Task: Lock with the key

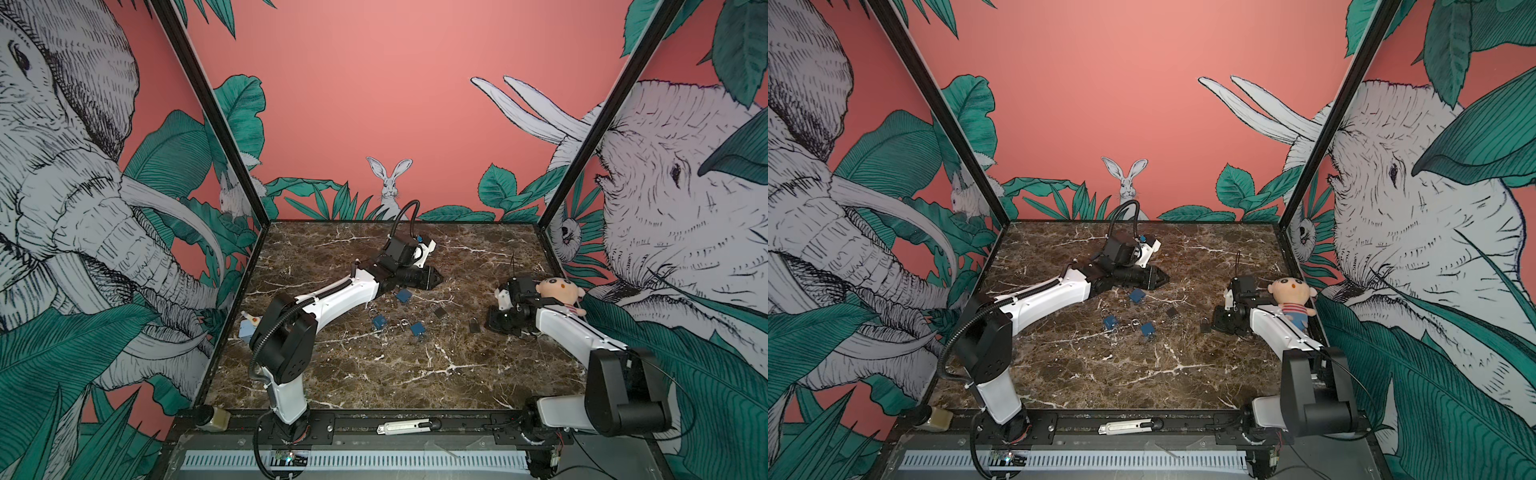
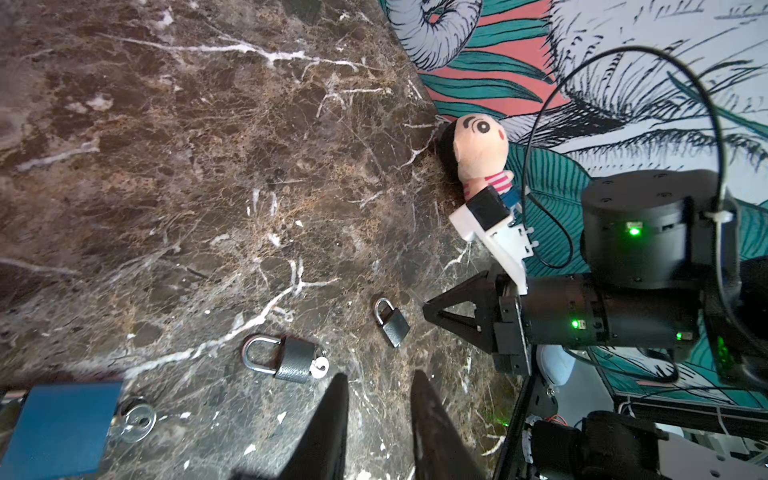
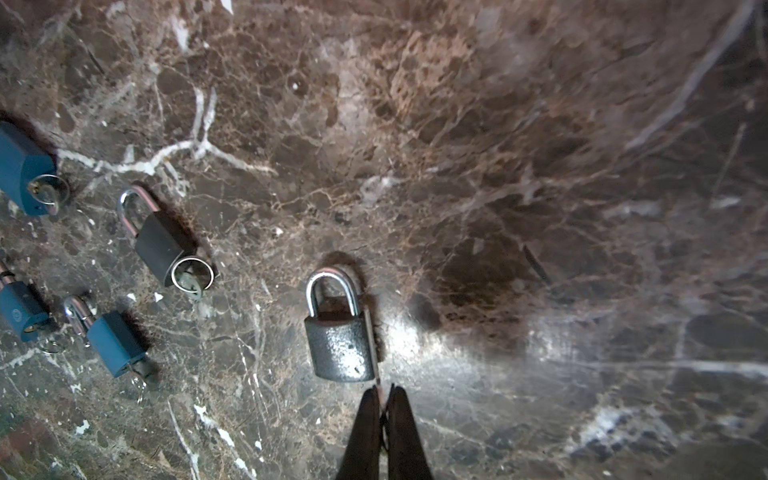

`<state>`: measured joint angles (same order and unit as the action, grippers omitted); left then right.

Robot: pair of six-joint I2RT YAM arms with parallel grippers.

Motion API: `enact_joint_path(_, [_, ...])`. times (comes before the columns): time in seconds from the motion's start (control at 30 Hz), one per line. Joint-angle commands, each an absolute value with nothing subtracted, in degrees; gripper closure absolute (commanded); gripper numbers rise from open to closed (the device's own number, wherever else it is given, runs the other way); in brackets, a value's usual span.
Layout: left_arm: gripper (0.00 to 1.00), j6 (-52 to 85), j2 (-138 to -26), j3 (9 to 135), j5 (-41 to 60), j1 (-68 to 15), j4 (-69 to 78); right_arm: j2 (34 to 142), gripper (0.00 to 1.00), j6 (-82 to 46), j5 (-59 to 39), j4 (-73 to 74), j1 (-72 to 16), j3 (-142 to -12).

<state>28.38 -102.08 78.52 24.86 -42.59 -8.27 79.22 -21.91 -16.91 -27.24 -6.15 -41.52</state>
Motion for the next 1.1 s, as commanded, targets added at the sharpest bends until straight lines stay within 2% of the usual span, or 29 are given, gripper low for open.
enact_joint_path(0.0, [0.71,28.7,-99.2,77.4,23.9,-42.0,-6.3,80.7,1.0,-22.7,-15.4,-25.0,-7.0,-40.9])
enact_joint_path(0.37, [0.71,29.0,-100.1,77.2,24.6,-41.9,-6.3,82.5,1.0,-22.7,-13.8,-24.4,-7.7,-40.0])
enact_joint_path(0.63, [0.71,28.9,-100.4,77.2,24.7,-41.9,-6.3,82.5,0.94,-22.9,-14.0,-24.3,-8.2,-40.0])
enact_joint_path(0.77, [0.71,29.4,-100.4,76.9,24.6,-41.8,-5.8,82.1,0.88,-22.9,-13.9,-24.7,-8.4,-40.2])
enact_joint_path(1.07, [0.72,29.8,-100.0,76.6,24.6,-41.5,-5.4,77.3,0.81,-22.7,-12.4,-28.4,-8.8,-41.7])
